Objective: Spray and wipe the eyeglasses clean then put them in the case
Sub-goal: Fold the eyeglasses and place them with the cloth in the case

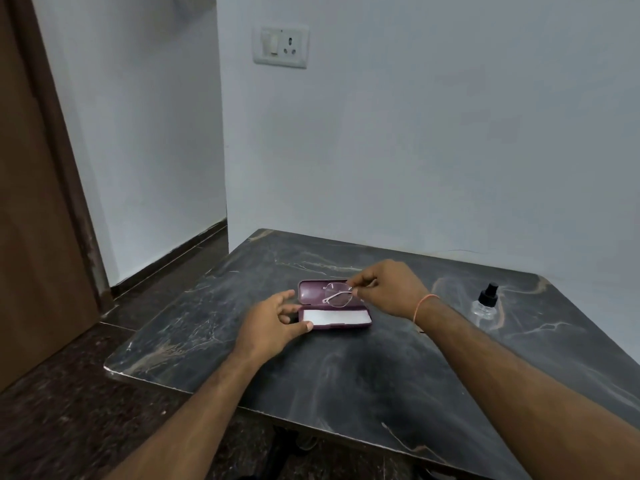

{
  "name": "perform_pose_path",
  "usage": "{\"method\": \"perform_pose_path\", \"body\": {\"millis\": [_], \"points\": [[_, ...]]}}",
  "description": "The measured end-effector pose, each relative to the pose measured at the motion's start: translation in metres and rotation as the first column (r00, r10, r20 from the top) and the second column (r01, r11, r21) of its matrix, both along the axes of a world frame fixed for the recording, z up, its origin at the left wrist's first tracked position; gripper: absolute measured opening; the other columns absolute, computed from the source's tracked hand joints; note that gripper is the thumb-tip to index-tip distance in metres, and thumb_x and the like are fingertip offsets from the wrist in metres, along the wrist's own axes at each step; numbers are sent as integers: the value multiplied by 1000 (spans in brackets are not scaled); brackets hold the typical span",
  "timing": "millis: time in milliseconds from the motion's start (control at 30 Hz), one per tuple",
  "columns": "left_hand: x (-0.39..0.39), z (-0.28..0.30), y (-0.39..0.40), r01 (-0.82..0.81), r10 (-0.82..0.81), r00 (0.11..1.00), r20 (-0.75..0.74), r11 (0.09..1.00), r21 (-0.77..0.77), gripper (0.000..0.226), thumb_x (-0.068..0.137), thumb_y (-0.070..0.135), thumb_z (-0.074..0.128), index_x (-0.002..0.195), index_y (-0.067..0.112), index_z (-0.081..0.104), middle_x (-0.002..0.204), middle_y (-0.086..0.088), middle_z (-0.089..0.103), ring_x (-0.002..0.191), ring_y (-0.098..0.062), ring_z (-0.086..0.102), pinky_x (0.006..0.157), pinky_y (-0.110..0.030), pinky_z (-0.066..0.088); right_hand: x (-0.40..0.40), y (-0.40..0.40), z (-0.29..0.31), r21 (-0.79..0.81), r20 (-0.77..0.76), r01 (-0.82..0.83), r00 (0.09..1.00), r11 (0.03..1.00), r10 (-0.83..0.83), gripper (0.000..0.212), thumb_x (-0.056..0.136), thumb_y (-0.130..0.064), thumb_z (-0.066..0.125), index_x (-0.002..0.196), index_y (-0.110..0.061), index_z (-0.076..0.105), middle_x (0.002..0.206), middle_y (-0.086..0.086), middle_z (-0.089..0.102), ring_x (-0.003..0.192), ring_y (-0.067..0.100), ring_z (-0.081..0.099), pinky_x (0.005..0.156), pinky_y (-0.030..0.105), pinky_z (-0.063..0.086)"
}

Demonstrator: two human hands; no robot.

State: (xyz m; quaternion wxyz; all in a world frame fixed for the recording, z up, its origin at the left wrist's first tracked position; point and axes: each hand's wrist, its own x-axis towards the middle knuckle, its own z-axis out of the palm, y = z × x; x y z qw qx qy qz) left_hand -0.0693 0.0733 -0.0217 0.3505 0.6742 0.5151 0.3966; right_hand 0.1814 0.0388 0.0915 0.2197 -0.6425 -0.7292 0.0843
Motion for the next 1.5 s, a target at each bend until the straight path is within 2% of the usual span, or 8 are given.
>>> {"method": "perform_pose_path", "body": {"millis": [67,200,400,733,967,1167,1367,1500], "points": [[0,-2,2,18,-18,1000,-3,1000,2,89,80,27,97,158,20,55,115,19,79,98,-1,67,89,-23,54,-9,8,-4,-24,22,-46,999,999,46,20,94,-22,75,109,-31,85,110,-10,82,97,6,74,99,29,58],[-1,-2,3,17,-17,999,-37,1000,12,88,80,31,97,157,23,56,109,27,77,101,-1,69,97,-30,58,-18,16,-10,-85,69,-78,994,993,84,19,95,-21,74,109,-28,85,109,-8,82,95,9,74,92,25,57],[-1,-3,2,29,-28,998,-48,999,21,89,79,35,97,157,26,56,122,23,78,107,-1,69,103,-38,60,-17,22,-22,-109,86,-94,991,990,104,19,95,-20,74,110,-26,85,106,-9,81,90,4,68,68,2,40],[0,-5,3,36,-35,998,-55,999,28,89,79,33,97,157,25,56,123,23,78,108,-1,69,105,-37,59,-18,18,-55,-2,87,-153,984,988,153,21,93,-19,73,111,-24,83,111,-4,76,99,14,69,88,26,52],[0,-5,2,27,-25,997,-70,999,31,88,78,37,97,156,28,57,121,26,79,108,-1,70,104,-41,60,-15,10,-62,37,278,-219,940,975,200,37,99,-25,57,131,-29,75,114,0,67,107,24,64,93,38,53],[0,-4,1,27,-25,997,-71,999,26,83,78,38,97,153,32,60,119,29,78,110,-1,70,106,-40,59,-2,17,-42,299,218,-124,974,946,59,37,98,-12,58,130,-16,75,119,6,74,109,33,66,98,38,52],[0,1,-4,30,-26,994,-102,999,36,78,82,35,95,152,35,61,113,37,73,108,1,69,105,-38,59,22,32,-28,-68,226,-20,973,997,35,48,106,-31,56,152,-21,56,153,5,61,141,28,56,119,40,42],[1,1,-4,31,-27,994,-110,999,32,81,83,36,95,155,33,58,117,36,72,110,3,68,105,-36,58,24,28,-28,-43,202,-39,978,998,47,45,106,-33,58,150,-23,60,148,3,64,134,25,59,116,37,44]]}}
